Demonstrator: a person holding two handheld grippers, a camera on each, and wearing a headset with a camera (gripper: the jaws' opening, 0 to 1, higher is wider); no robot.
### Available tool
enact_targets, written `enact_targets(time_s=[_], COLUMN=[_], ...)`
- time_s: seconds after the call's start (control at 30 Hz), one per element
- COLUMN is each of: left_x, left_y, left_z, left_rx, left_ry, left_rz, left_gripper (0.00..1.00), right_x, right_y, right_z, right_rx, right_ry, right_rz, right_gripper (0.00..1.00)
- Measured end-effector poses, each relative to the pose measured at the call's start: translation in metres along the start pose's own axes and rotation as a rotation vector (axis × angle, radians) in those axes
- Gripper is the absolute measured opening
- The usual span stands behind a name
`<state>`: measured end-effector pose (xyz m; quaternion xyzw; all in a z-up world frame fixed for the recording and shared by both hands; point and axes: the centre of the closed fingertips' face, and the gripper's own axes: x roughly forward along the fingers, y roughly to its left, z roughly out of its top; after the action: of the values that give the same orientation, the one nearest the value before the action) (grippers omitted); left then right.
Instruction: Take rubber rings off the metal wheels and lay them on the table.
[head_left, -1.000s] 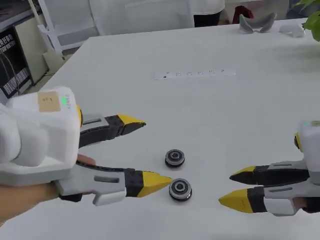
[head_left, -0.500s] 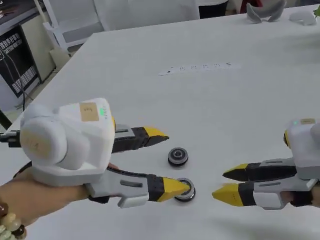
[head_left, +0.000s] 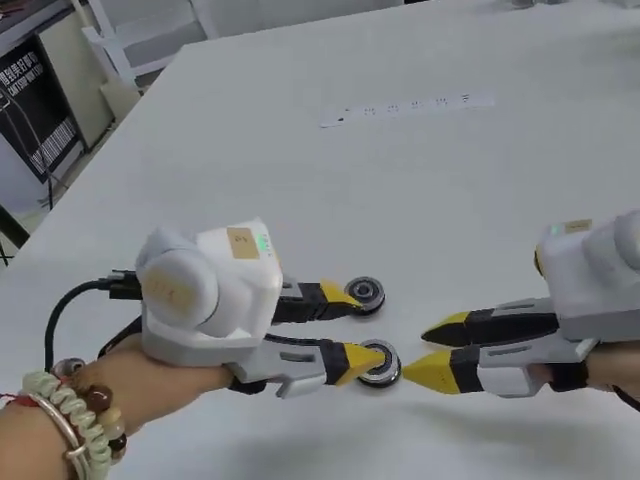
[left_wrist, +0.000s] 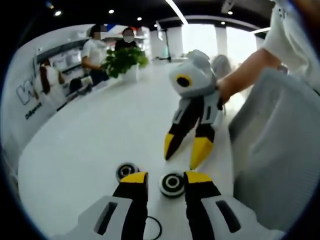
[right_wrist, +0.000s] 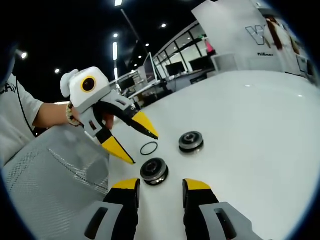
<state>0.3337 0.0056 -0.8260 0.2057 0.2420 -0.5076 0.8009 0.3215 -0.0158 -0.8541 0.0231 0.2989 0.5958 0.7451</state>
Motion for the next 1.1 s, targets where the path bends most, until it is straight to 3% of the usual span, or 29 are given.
enact_targets(time_s=[0.13, 0.23, 0.4, 0.43, 0.53, 1.1], left_x=[0.008, 0.012, 0.015, 0.014, 0.014, 0.014], left_y=[-0.003, -0.009, -0.016, -0.018, -0.016, -0.015], left_z=[-0.008, -0.01, -0.02, -0.017, -0.018, -0.017], left_rx=[-0.026, -0.015, 0.008, 0.005, -0.025, -0.091], left_ry=[0.01, 0.012, 0.042, 0.018, 0.015, -0.021], left_rz=[-0.022, -0.043, -0.064, -0.07, -0.067, -0.063], left_gripper=[0.28, 0.21, 0.21, 0.21, 0.21, 0.19], right_x=[0.006, 0.01, 0.014, 0.014, 0.014, 0.023], right_y=[0.002, 0.003, 0.002, 0.002, -0.003, 0.004], right_z=[-0.001, -0.003, -0.003, -0.004, -0.006, -0.007], right_rx=[-0.035, -0.072, -0.145, -0.18, -0.27, -0.327], right_ry=[0.028, 0.051, 0.087, 0.1, 0.132, 0.16], right_rz=[0.008, 0.016, 0.014, 0.01, -0.016, 0.002], right_gripper=[0.31, 0.3, 0.28, 0.27, 0.22, 0.22])
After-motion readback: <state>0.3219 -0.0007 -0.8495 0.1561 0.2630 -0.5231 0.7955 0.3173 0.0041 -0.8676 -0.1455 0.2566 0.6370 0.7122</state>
